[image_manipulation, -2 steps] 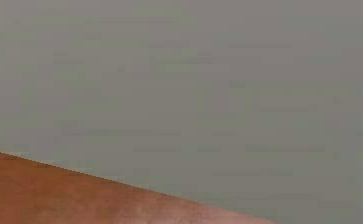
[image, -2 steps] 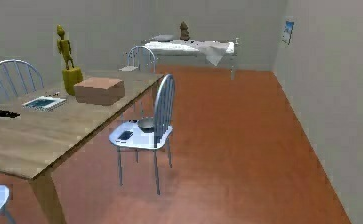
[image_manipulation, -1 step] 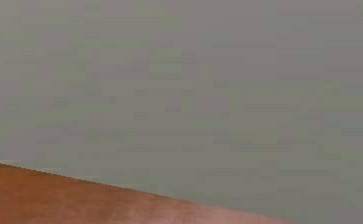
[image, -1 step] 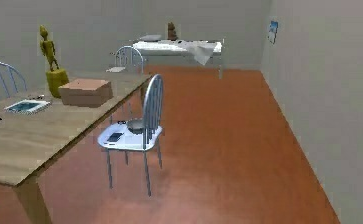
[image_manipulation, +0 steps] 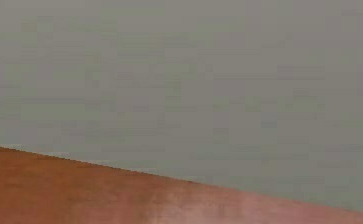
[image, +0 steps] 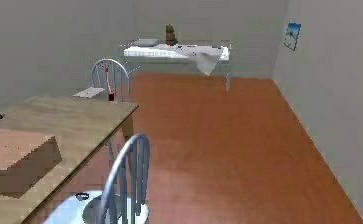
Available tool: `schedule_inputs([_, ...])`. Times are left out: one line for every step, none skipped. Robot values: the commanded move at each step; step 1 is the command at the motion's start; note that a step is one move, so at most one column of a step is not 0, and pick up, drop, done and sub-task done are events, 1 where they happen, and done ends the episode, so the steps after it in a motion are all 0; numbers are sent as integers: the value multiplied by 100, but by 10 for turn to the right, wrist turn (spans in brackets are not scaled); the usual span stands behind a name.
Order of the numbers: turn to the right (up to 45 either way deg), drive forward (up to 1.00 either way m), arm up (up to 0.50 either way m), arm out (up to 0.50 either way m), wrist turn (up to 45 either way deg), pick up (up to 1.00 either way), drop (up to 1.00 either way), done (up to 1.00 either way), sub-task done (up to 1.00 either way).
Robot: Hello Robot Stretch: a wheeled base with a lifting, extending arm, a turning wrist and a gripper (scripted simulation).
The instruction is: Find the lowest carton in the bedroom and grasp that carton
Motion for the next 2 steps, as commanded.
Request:
schedule_inputs([450, 0, 0, 0, 0, 0, 0, 0, 0])
schedule_inputs([450, 0, 0, 0, 0, 0, 0, 0, 0])
